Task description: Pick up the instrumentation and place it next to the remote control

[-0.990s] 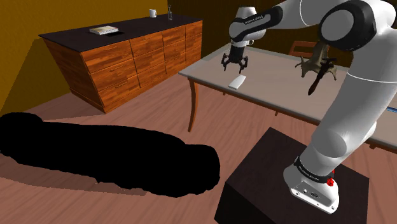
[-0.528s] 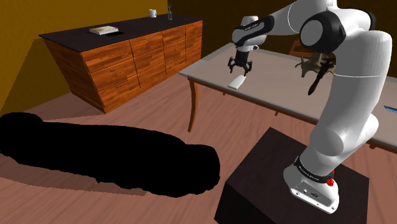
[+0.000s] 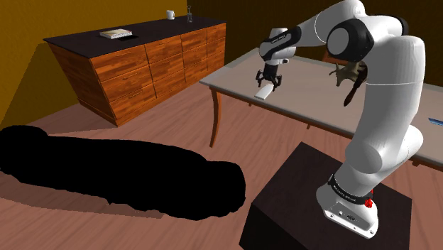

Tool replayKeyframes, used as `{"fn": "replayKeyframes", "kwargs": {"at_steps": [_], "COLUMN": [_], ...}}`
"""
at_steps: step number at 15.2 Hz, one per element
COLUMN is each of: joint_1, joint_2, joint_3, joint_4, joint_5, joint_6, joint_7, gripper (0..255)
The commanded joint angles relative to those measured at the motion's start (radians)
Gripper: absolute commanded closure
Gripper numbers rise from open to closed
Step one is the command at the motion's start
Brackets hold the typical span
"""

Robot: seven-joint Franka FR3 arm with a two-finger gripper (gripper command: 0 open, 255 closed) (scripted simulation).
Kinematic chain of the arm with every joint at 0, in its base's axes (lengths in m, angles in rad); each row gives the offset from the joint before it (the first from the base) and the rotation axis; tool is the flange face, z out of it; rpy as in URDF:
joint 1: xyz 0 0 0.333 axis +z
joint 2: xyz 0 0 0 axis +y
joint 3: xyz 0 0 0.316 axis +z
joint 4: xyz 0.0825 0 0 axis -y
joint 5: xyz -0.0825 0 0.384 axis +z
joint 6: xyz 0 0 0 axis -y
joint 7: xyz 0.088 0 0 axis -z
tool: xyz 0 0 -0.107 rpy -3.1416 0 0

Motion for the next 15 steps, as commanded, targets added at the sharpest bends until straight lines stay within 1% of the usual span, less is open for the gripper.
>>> {"fn": "replayKeyframes", "kwargs": {"at_steps": [1, 9, 10, 15], "joint_1": [0.0, 0.0, 0.0, -0.001], "joint_2": [0.017, 0.017, 0.017, 0.017], "joint_3": [0.002, 0.002, 0.002, 0.002], "joint_4": [-0.01, -0.01, -0.01, -0.01], "joint_5": [0.003, 0.003, 0.003, 0.003], "joint_6": [0.027, 0.027, 0.027, 0.027], "joint_7": [-0.001, -0.001, -0.001, -0.001], "gripper": [0, 0, 255, 255]}}
